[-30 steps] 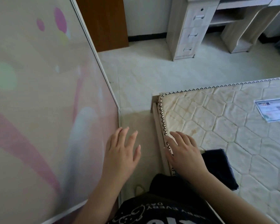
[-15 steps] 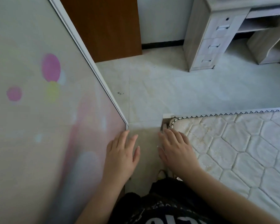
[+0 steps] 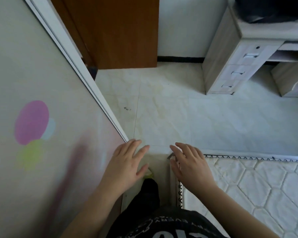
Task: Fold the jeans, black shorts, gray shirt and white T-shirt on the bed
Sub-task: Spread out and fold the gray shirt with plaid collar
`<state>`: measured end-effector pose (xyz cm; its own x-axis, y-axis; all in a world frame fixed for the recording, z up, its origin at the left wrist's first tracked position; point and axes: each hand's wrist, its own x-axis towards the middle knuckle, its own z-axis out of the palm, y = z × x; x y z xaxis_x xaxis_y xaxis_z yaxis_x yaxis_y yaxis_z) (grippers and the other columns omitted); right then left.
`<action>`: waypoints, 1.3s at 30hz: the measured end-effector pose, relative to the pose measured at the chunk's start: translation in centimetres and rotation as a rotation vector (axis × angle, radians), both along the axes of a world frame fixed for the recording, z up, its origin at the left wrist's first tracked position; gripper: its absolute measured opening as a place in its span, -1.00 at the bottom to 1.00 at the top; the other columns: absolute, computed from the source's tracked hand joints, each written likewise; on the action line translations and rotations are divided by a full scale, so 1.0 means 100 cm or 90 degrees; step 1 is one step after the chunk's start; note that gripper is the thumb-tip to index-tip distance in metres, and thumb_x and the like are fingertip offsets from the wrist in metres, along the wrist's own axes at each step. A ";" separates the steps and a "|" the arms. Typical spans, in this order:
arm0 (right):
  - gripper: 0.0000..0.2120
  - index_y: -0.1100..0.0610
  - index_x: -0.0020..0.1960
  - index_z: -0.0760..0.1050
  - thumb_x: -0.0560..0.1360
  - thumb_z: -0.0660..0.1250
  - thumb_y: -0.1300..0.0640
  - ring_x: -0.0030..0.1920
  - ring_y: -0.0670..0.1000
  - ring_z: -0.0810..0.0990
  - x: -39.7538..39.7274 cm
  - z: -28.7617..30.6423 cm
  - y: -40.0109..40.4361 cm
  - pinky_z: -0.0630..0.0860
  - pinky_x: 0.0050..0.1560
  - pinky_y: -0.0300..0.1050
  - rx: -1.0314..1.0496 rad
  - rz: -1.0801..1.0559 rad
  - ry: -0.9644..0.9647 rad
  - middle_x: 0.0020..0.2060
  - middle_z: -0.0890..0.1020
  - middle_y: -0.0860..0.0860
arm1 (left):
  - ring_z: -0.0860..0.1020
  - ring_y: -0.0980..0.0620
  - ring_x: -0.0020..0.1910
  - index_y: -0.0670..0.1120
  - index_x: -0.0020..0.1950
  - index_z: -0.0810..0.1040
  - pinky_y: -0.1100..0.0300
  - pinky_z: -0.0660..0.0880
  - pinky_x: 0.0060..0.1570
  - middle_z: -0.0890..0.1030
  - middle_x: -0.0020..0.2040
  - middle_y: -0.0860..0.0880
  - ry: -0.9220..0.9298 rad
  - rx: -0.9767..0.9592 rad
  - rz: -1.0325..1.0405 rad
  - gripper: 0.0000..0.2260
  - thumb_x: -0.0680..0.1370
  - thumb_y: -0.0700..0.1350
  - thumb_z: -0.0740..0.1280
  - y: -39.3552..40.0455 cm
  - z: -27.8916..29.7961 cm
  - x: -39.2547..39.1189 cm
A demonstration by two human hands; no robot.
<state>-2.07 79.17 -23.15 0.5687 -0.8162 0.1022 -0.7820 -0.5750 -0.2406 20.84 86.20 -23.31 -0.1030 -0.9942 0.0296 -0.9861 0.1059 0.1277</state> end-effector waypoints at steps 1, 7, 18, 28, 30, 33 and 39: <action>-0.58 0.16 0.22 0.58 0.53 0.13 0.00 0.13 0.16 0.61 0.007 -0.001 -0.015 0.53 0.16 0.08 -0.002 0.001 0.010 0.16 0.62 0.11 | 0.44 -0.11 0.35 -0.01 0.38 0.46 -0.05 0.42 0.28 0.49 0.33 -0.07 0.003 0.005 0.011 -0.55 0.54 0.14 0.17 -0.012 -0.001 0.006; -0.60 0.16 0.26 0.57 0.55 0.17 0.00 0.30 0.20 0.51 0.046 0.000 -0.094 0.44 0.29 0.16 -0.032 -0.040 0.041 0.22 0.59 0.13 | 0.44 -0.12 0.34 -0.04 0.37 0.49 -0.04 0.40 0.28 0.50 0.33 -0.08 0.030 0.016 0.046 -0.55 0.54 0.12 0.18 -0.101 -0.001 0.038; -0.53 0.16 0.33 0.51 0.56 0.11 -0.05 0.33 0.19 0.49 0.059 0.003 -0.196 0.38 0.34 0.13 -0.042 -0.131 0.041 0.27 0.57 0.13 | 0.40 -0.14 0.36 -0.08 0.35 0.48 -0.02 0.34 0.31 0.47 0.34 -0.11 0.029 0.020 0.013 -0.58 0.56 0.09 0.24 -0.259 0.018 0.041; -0.58 0.15 0.35 0.51 0.57 0.28 -0.03 0.35 0.20 0.48 0.058 -0.011 -0.353 0.37 0.36 0.15 -0.038 -0.308 0.041 0.32 0.53 0.15 | 0.42 -0.08 0.36 0.00 0.42 0.41 -0.04 0.43 0.26 0.46 0.38 -0.06 0.000 0.019 -0.105 -0.55 0.62 0.17 0.05 -0.453 0.025 0.027; -0.55 0.16 0.35 0.50 0.54 0.33 -0.03 0.34 0.20 0.49 0.054 -0.008 -0.388 0.37 0.36 0.15 -0.027 -0.338 0.041 0.31 0.54 0.16 | 0.48 -0.06 0.30 0.00 0.37 0.47 -0.02 0.46 0.20 0.52 0.31 -0.04 -0.018 0.019 -0.132 -0.54 0.62 0.19 0.02 -0.492 0.033 0.028; -0.54 0.14 0.37 0.49 0.54 0.32 -0.04 0.34 0.19 0.49 0.048 -0.003 -0.437 0.38 0.35 0.15 -0.013 -0.338 0.066 0.30 0.55 0.14 | 0.53 -0.04 0.22 0.00 0.30 0.53 0.01 0.49 0.15 0.57 0.23 -0.03 -0.061 0.009 -0.189 -0.56 0.60 0.18 0.05 -0.542 0.048 0.026; -0.58 0.15 0.30 0.54 0.50 0.37 -0.02 0.24 0.16 0.57 0.034 0.020 -0.514 0.46 0.27 0.13 -0.014 -0.383 0.045 0.20 0.62 0.11 | 0.53 -0.05 0.22 -0.01 0.33 0.53 0.02 0.50 0.15 0.56 0.25 -0.05 -0.063 0.029 -0.248 -0.54 0.61 0.17 0.03 -0.623 0.067 0.019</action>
<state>1.34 27.75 -21.11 0.0147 -0.9948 0.1008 -0.9851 -0.0317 -0.1691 22.73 23.91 -16.56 -0.4725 -0.8803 -0.0428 -0.8810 0.4706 0.0479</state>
